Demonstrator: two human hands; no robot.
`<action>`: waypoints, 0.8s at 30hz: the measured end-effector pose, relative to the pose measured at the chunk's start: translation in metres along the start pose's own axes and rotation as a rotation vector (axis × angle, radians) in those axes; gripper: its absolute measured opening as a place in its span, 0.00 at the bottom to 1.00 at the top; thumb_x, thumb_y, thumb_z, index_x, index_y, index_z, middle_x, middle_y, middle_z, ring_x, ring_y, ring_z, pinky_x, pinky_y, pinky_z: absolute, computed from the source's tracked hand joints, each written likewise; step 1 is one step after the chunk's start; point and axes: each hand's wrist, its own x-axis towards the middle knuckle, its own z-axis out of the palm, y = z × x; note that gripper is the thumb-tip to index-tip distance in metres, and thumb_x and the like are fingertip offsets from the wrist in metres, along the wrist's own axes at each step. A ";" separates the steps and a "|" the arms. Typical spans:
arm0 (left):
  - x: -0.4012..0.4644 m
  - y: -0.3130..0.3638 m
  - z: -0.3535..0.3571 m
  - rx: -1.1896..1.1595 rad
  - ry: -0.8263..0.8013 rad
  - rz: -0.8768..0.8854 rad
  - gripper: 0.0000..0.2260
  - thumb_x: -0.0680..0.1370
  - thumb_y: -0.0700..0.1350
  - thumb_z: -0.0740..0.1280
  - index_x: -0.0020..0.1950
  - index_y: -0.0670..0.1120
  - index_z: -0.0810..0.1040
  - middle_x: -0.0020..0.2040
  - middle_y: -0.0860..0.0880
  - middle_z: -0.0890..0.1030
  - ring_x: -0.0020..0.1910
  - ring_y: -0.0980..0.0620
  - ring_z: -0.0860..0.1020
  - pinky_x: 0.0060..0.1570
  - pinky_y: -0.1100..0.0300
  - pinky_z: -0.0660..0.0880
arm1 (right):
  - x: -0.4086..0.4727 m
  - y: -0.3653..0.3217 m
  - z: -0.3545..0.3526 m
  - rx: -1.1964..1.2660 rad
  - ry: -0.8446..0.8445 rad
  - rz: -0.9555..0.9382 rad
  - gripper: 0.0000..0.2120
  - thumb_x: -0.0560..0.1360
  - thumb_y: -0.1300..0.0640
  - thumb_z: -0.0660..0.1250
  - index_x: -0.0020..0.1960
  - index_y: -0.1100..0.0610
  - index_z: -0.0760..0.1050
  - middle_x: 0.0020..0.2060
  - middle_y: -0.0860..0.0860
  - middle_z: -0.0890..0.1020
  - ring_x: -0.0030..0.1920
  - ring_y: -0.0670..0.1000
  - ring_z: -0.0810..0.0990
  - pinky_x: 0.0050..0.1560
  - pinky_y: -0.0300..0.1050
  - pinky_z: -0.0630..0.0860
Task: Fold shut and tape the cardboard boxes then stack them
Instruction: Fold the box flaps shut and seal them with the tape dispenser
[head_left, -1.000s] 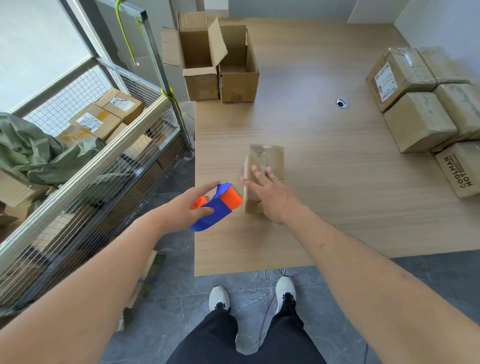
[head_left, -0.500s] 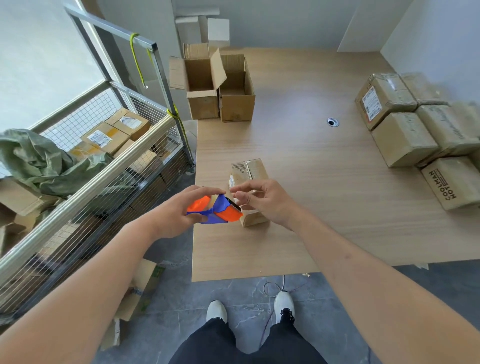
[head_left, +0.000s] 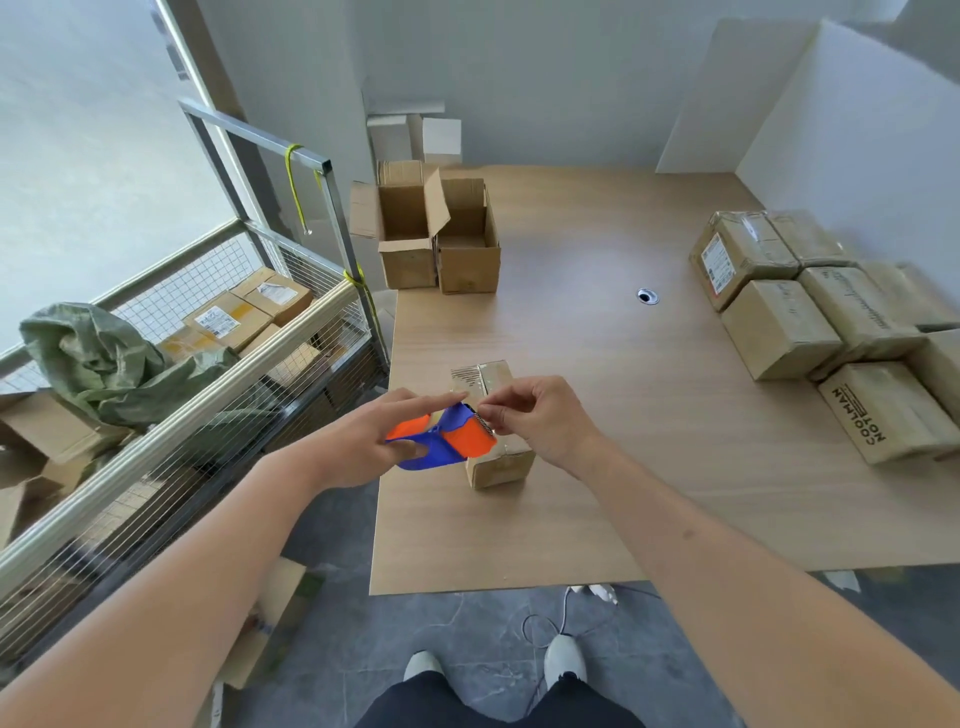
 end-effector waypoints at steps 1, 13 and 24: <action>0.001 0.002 0.003 0.004 0.000 0.000 0.34 0.82 0.41 0.68 0.75 0.76 0.61 0.65 0.60 0.71 0.65 0.56 0.71 0.65 0.52 0.69 | 0.000 0.001 0.000 -0.003 0.039 0.001 0.02 0.74 0.63 0.77 0.46 0.59 0.86 0.38 0.56 0.87 0.39 0.51 0.84 0.47 0.49 0.84; 0.008 0.004 0.025 0.028 -0.063 -0.085 0.27 0.86 0.48 0.58 0.74 0.79 0.57 0.60 0.57 0.72 0.59 0.54 0.73 0.61 0.54 0.69 | -0.005 0.031 -0.006 0.024 0.162 0.166 0.05 0.74 0.67 0.75 0.40 0.61 0.85 0.31 0.55 0.83 0.31 0.50 0.81 0.35 0.45 0.83; -0.005 -0.032 0.015 0.065 -0.102 -0.276 0.21 0.87 0.54 0.56 0.73 0.79 0.58 0.60 0.57 0.75 0.58 0.53 0.75 0.64 0.46 0.70 | 0.000 0.065 -0.071 0.004 0.235 0.320 0.07 0.75 0.67 0.74 0.39 0.59 0.84 0.30 0.52 0.83 0.31 0.48 0.81 0.36 0.45 0.83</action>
